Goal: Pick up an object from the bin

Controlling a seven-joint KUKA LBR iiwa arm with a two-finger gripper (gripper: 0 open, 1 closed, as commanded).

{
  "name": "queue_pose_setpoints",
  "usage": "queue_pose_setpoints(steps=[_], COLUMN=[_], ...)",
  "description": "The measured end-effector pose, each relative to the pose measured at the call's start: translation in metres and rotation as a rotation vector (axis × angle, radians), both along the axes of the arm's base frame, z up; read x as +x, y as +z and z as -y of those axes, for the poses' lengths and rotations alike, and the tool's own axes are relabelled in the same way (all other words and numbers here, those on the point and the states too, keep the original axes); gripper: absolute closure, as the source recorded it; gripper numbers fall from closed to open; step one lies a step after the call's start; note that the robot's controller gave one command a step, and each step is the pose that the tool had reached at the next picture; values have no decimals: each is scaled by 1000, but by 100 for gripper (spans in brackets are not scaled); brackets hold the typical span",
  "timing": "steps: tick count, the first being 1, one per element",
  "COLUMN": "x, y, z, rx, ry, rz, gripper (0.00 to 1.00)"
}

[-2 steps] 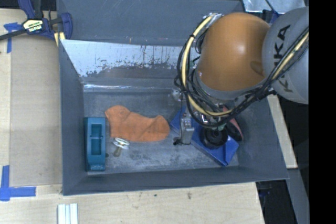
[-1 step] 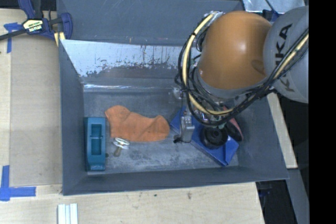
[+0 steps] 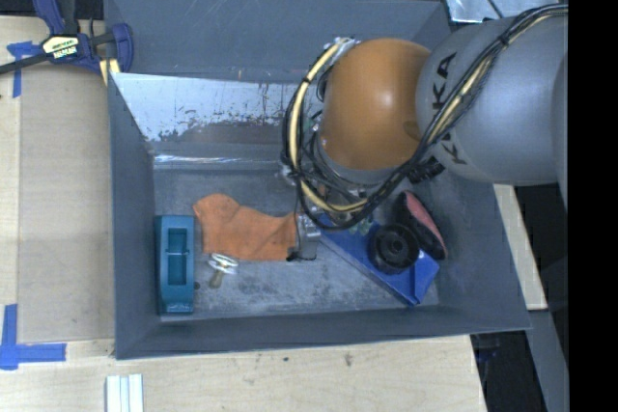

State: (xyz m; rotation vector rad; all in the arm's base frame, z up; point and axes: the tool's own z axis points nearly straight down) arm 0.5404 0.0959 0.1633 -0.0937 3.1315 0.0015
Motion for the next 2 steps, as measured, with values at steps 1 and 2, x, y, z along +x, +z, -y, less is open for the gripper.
queue_pose_setpoints(steps=[1, 2], x=[22, 20], y=[-14, -19], z=[-17, -18], rx=[-2, 0], ry=[18, -44], rz=[-11, -4], gripper=[0, 0])
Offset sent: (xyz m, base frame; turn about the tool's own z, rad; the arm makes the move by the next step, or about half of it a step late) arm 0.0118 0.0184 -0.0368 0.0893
